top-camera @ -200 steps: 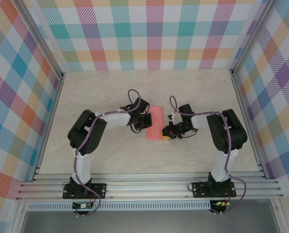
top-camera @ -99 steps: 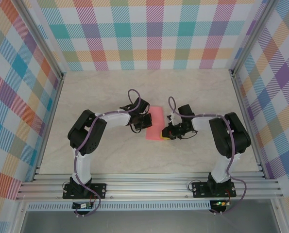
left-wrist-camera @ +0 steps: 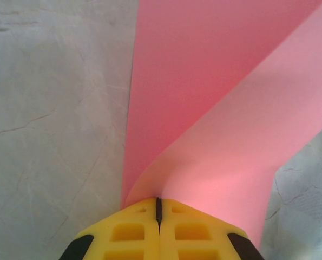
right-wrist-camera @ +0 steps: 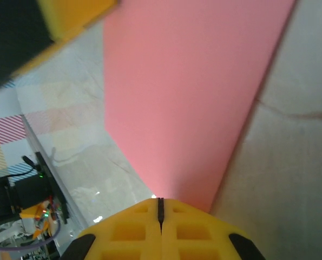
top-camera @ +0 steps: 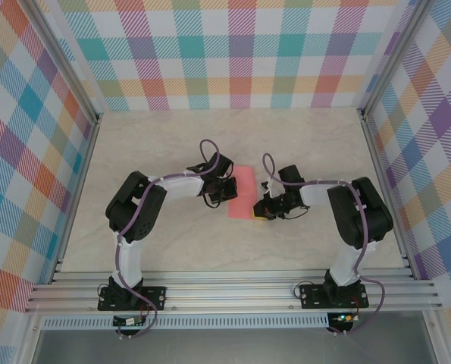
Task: Fold a paper plane with a square sheet of paper (pick it up from the middle)
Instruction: Fold the square sheet of paper in half at the center of the table.
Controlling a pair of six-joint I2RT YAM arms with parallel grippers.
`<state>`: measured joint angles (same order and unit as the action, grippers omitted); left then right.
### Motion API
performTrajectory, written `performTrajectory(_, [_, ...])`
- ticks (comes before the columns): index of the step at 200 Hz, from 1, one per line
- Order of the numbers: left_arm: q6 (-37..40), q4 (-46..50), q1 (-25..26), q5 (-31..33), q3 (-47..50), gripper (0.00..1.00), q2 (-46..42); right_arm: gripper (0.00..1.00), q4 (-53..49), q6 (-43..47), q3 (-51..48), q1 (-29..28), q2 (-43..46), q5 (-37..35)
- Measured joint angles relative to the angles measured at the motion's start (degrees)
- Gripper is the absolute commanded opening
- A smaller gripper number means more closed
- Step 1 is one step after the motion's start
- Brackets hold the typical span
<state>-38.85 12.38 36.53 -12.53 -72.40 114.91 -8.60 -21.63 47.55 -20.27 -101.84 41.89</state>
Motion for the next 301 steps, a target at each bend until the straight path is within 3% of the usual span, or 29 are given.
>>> performTrajectory(37, [0.33, 0.02, 0.00, 0.00, 0.00, 0.00, 0.00, 0.00, 0.55, -1.64, 9.31, 3.10, -0.63, 3.23])
performTrajectory(82, [0.59, 0.02, 0.00, -0.02, 0.00, 0.00, 0.00, 0.00, 0.11, -1.38, 17.99, 3.96, -7.52, 1.95])
performTrajectory(163, [0.79, 0.00, 0.00, -0.02, 0.00, 0.00, 0.00, 0.00, -0.94, 0.28, 18.36, 4.59, -15.47, -1.07])
performTrajectory(301, [0.81, 0.07, 0.02, -0.02, 0.00, 0.00, 0.00, 0.01, -4.55, 1.18, 25.27, 6.05, -16.15, -0.26])
